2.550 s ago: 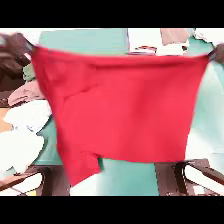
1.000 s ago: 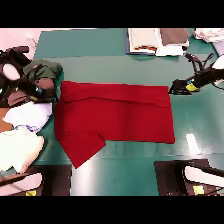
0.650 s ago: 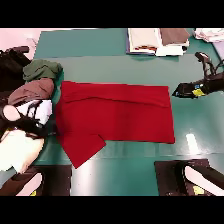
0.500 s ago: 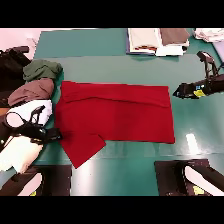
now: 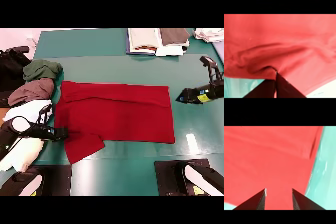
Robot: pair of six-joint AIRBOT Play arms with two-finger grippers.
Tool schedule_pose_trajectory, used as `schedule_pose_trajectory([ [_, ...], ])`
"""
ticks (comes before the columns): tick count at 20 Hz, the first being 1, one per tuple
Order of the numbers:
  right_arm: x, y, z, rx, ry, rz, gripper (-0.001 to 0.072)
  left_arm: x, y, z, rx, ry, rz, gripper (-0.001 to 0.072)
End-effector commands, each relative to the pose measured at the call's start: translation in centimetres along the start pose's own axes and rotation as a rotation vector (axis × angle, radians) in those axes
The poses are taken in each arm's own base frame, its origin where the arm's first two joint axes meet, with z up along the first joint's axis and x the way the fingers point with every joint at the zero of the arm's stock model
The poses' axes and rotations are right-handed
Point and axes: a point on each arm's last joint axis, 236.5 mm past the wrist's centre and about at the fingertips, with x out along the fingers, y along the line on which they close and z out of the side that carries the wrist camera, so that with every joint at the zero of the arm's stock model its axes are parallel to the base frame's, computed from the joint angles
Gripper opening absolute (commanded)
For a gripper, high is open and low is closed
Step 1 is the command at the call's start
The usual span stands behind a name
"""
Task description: Fold the shirts.
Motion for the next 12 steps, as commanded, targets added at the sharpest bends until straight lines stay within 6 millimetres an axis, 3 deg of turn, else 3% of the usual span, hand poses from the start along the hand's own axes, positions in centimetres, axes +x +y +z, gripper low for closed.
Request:
schedule_pose_trajectory([
  [1,1.2,-4.1,-5.4,0.111,0.132,-0.057,0.0388,-1.7,-1.5,1.5,0.059,-0.034,-0.013,0.0022],
  [2,2.2,-5.9,-8.0,0.174,0.184,-0.082,0.0403,-2.0,-1.7,1.9,0.071,-0.047,-0.015,0.0022],
  [3,3.3,-7.1,-10.6,0.240,0.235,-0.090,0.0566,-2.1,-1.8,2.2,0.072,-0.057,-0.017,0.0022],
  [4,4.5,-7.6,-13.3,0.313,0.290,-0.070,0.0636,-2.2,-1.8,2.3,0.073,-0.061,-0.017,0.0022],
  [6,6.8,-6.7,-17.0,0.396,0.379,0.007,0.0587,-2.2,-1.9,2.7,0.072,-0.077,-0.018,0.0022],
  [7,7.7,-5.7,-17.9,0.410,0.405,0.054,0.0546,-2.2,-1.9,2.9,0.072,-0.086,-0.018,0.0021],
  [9,9.4,-3.9,-18.2,0.439,0.420,0.131,0.0510,-2.2,-1.9,2.9,0.073,-0.087,-0.018,0.0022],
  [12,10.9,-1.7,-17.2,0.384,0.419,0.176,0.0431,-2.2,-1.9,2.8,0.074,-0.084,-0.017,0.0021],
])
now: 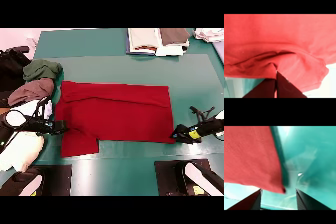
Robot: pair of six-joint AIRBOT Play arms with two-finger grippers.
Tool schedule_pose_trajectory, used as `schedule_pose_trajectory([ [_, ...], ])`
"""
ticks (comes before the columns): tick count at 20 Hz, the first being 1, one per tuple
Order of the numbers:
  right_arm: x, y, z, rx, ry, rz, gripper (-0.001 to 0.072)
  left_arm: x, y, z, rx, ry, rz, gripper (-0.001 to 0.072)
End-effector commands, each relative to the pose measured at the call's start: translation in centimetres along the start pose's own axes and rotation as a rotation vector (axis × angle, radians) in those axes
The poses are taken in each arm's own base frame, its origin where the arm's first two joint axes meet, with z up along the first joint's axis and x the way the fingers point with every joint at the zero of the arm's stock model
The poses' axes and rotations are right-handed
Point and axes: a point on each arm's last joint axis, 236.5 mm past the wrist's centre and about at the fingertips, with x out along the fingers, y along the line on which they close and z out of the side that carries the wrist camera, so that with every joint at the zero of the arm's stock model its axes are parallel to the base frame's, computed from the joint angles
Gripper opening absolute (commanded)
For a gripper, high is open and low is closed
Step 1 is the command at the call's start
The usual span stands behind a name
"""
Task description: Fold the shirts.
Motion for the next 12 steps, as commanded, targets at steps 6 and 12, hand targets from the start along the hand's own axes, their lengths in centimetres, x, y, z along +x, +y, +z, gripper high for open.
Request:
schedule_pose_trajectory([
  [6,0.5,3.9,-0.3,-0.300,0.064,-0.107,0.0016,-0.9,1.0,-1.4,0.062,0.074,0.059,0.0020],
  [12,-7.6,2.1,-1.8,-0.426,-0.115,-0.362,0.0015,-5.5,-1.1,-4.3,0.108,0.056,0.023,0.0020],
])
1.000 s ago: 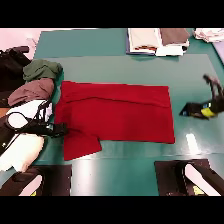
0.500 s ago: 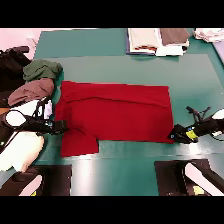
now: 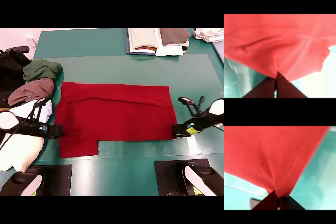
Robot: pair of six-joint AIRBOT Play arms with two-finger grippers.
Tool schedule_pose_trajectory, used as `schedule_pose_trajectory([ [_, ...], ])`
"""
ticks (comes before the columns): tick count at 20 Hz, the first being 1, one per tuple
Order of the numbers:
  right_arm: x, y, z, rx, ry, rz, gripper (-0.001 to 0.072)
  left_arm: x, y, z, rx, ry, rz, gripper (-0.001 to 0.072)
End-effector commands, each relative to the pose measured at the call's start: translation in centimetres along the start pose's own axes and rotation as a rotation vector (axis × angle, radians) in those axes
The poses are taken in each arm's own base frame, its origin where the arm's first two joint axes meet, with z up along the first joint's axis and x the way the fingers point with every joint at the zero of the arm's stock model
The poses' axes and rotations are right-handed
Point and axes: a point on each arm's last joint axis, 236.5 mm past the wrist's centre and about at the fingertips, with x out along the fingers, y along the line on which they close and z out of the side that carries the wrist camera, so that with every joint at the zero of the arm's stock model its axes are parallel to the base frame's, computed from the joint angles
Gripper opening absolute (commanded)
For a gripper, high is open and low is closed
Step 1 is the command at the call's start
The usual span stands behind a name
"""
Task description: Fold the shirts.
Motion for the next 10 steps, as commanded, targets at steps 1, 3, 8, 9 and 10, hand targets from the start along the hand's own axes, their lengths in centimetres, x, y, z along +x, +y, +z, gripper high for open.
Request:
schedule_pose_trajectory([
  [1,-4.3,-1.9,-1.2,-0.037,-0.091,-0.162,0.0015,-3.3,-1.4,-1.8,0.020,-0.024,-0.013,0.0020],
  [3,-6.2,-1.8,-0.1,-0.037,-0.176,-0.181,0.0015,-5.3,-2.4,-0.6,0.051,-0.081,-0.019,0.0020],
  [8,-8.3,-2.1,5.6,-0.037,-0.221,-0.186,0.0014,-6.6,-3.0,7.2,0.134,-0.278,-0.006,0.0019],
  [9,-8.2,-2.2,7.1,-0.035,-0.219,-0.181,0.0014,-6.1,-2.8,9.2,0.141,-0.300,0.001,0.0020],
  [10,-8.2,-2.4,8.4,-0.024,-0.214,-0.179,0.0014,-5.4,-2.5,11.2,0.142,-0.315,0.008,0.0020],
])
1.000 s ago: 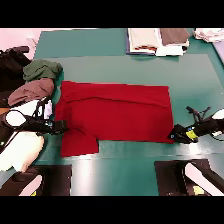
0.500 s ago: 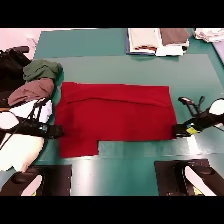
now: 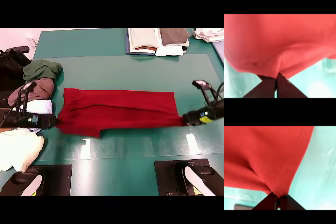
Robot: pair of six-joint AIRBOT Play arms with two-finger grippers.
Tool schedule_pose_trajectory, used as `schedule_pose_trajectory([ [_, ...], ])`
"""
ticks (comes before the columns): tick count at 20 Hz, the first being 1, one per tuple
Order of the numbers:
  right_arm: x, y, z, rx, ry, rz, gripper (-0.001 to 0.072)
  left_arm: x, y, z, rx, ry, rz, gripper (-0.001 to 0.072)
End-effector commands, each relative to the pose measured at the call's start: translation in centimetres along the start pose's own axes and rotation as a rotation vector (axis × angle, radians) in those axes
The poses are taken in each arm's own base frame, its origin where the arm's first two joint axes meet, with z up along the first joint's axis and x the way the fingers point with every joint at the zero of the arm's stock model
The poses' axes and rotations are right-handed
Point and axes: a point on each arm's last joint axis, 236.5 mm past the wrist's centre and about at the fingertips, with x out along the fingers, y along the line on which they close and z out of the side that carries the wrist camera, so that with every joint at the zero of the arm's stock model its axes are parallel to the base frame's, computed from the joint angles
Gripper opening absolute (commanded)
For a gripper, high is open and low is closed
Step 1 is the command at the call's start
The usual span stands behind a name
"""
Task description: Fold the shirts.
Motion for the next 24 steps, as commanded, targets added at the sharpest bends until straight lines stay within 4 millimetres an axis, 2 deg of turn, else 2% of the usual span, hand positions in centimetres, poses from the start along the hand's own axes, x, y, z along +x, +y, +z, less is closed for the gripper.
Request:
schedule_pose_trajectory([
  [1,0.7,-0.9,5.0,0.019,-0.016,-0.009,0.0014,2.6,1.3,6.9,0.039,-0.111,0.027,0.0020],
  [4,2.2,-1.6,8.7,0.024,-0.004,-0.008,0.0015,7.0,3.2,11.5,0.043,-0.101,0.050,0.0021],
  [8,4.7,-1.6,12.0,0.047,0.024,0.024,0.0015,12.4,4.9,14.6,0.012,-0.033,0.052,0.0022],
  [11,6.0,-0.9,14.6,0.063,0.001,0.074,0.0017,13.6,5.2,15.8,0.004,-0.028,0.045,0.0023],
  [12,6.2,-0.7,15.5,0.069,-0.015,0.097,0.0051,13.4,5.0,16.1,0.007,-0.036,0.044,0.0045],
  [13,6.1,-0.5,16.4,0.079,-0.037,0.129,0.0191,13.0,4.7,16.5,0.013,-0.038,0.040,0.0354],
  [14,5.7,-0.3,17.2,0.085,-0.055,0.173,0.0248,12.5,4.4,16.7,0.019,-0.033,0.034,0.0571],
  [15,5.2,0.0,17.6,0.088,-0.068,0.229,0.0275,11.7,3.8,17.0,0.032,-0.022,0.025,0.0575],
  [16,4.5,-0.2,17.8,0.096,-0.080,0.274,0.0362,11.0,3.2,17.4,0.043,-0.019,0.017,0.0522],
  [18,4.1,-1.4,17.1,0.124,-0.076,0.329,0.0431,9.6,2.1,18.4,0.058,-0.030,-0.006,0.0281],
  [19,4.5,-2.5,16.1,0.158,-0.052,0.335,0.0488,9.2,1.5,18.8,0.058,-0.039,-0.023,0.0121],
  [20,5.2,-3.7,14.8,0.197,-0.020,0.345,0.0531,9.1,1.1,19.0,0.052,-0.046,-0.040,0.0020],
  [22,7.0,-6.0,12.2,0.296,0.030,0.360,0.0539,9.3,0.1,18.9,0.038,-0.044,-0.074,0.0022],
  [24,9.2,-8.2,10.0,0.390,0.039,0.360,0.0537,9.7,-1.7,18.4,0.038,-0.028,-0.096,0.0022],
])
